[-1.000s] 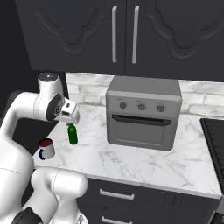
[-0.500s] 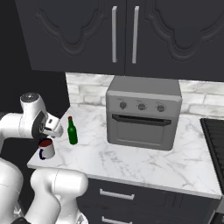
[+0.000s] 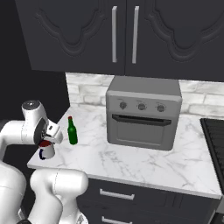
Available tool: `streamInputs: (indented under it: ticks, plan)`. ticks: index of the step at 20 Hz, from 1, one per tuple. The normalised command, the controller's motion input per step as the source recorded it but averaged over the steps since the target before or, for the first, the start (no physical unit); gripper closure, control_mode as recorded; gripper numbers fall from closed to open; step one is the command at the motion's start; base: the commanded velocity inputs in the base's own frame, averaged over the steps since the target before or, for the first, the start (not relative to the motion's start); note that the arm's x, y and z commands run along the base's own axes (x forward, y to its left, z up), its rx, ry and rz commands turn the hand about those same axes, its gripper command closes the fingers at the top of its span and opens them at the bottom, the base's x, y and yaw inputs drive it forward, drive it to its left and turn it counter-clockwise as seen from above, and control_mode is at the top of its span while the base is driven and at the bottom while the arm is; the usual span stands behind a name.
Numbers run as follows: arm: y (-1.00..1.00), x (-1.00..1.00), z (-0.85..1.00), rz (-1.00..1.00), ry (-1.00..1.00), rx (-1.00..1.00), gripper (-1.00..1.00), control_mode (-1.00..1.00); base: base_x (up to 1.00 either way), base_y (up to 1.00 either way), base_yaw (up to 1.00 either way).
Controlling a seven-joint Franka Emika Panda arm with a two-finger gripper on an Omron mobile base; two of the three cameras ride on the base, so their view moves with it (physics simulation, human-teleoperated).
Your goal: Place the microwavable item in the microwave. Then, close the microwave door and press the start button.
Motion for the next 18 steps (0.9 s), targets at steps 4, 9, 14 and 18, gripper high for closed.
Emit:
streamInputs:
  ticks: [4, 9, 14, 18]
  plan:
    - [0.16, -0.29, -0.13, 0.00, 0.07, 0.00, -1.00, -1.00, 0.00, 0.00, 0.00]
    - [0.12, -0.33, -0.10, 0.00, 0.07, 0.00, -1.00, -1.00, 0.00, 0.00, 0.00]
    - [0.15, -0.06, -0.35, 0.00, 0.14, 0.00, -1.00, -1.00, 0.00, 0.00, 0.00]
    - [0.22, 0.32, -0.41, 0.00, 0.13, 0.00, -1.00, -1.00, 0.00, 0.00, 0.00]
